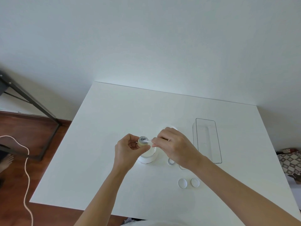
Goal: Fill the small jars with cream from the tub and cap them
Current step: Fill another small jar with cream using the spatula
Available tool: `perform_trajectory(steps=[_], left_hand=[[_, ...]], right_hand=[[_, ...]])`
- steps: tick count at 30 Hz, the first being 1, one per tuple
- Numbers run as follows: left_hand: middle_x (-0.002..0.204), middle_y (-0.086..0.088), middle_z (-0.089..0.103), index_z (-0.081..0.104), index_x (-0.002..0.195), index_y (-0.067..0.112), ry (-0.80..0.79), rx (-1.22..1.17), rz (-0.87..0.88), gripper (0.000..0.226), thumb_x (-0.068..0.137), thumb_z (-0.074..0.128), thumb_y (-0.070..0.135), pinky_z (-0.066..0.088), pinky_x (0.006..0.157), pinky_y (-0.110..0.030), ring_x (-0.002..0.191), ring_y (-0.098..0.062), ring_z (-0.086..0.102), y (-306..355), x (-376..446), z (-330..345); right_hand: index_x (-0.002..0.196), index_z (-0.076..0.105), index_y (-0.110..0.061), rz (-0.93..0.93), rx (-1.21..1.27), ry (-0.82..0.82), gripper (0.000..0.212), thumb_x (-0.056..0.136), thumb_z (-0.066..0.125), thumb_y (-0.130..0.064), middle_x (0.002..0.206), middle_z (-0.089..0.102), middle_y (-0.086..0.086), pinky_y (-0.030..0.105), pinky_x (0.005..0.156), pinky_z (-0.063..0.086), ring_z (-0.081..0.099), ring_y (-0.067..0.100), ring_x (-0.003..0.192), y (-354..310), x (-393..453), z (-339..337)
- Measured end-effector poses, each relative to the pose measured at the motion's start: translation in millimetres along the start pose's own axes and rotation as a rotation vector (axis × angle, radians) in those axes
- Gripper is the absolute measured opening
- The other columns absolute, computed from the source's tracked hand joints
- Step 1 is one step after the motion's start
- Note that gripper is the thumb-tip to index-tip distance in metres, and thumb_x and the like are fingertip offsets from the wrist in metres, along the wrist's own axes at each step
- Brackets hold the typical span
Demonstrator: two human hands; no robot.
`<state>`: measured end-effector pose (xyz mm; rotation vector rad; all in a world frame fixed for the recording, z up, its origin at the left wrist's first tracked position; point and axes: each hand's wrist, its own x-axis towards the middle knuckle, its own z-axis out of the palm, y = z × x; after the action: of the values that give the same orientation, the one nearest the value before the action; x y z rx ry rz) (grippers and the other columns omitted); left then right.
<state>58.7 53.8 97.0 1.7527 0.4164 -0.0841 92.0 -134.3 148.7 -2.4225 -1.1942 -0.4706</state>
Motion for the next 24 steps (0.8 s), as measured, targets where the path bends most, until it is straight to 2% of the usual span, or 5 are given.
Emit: perform_trajectory(steps=[7,14,16,20,24], left_hand=[[0.079,0.008,0.078,0.07,0.083,0.02,-0.026,0.001,0.006,0.031,0.063,0.093,0.016,0.059,0.068,-0.024,0.074,-0.011,0.075,3,5,0],[0.081,0.007,0.078,0.07,0.084,0.02,-0.01,-0.006,-0.001,0.03,0.064,0.092,0.015,0.058,0.07,-0.025,0.077,-0.014,0.075,0,6,-5],[0.082,0.006,0.078,0.07,0.084,0.019,0.005,-0.011,-0.004,0.03,0.064,0.092,0.013,0.058,0.07,-0.026,0.078,-0.015,0.075,-2,6,-9],[0.083,0.009,0.078,0.069,0.084,0.018,0.053,-0.024,-0.009,0.03,0.065,0.092,0.011,0.054,0.064,-0.017,0.076,-0.012,0.074,-5,6,-17],[0.083,0.009,0.078,0.069,0.085,0.018,0.06,-0.032,-0.021,0.03,0.066,0.091,0.01,0.053,0.063,-0.016,0.076,-0.011,0.075,-10,2,-21]], right_hand=[[0.091,0.065,-0.014,-0.045,-0.036,0.016,0.005,0.092,0.062,-0.009,0.077,0.053,0.0,0.032,0.063,0.043,0.045,0.019,0.068,4,-4,-2],[0.087,0.068,-0.011,0.014,-0.001,0.035,0.004,0.089,0.067,-0.008,0.075,0.056,0.001,0.028,0.064,0.045,0.047,0.02,0.067,5,-1,-8],[0.085,0.069,-0.009,0.09,0.091,0.043,0.006,0.09,0.065,-0.01,0.075,0.057,0.001,0.026,0.066,0.045,0.05,0.02,0.067,3,1,-9],[0.083,0.068,-0.01,0.439,0.304,0.118,0.016,0.093,0.058,-0.017,0.077,0.057,-0.001,0.018,0.064,0.044,0.053,0.011,0.065,2,5,-9],[0.085,0.065,-0.006,0.641,0.2,-0.133,0.023,0.096,0.053,-0.021,0.079,0.055,0.003,0.037,0.064,0.047,0.052,0.022,0.065,15,11,8]])
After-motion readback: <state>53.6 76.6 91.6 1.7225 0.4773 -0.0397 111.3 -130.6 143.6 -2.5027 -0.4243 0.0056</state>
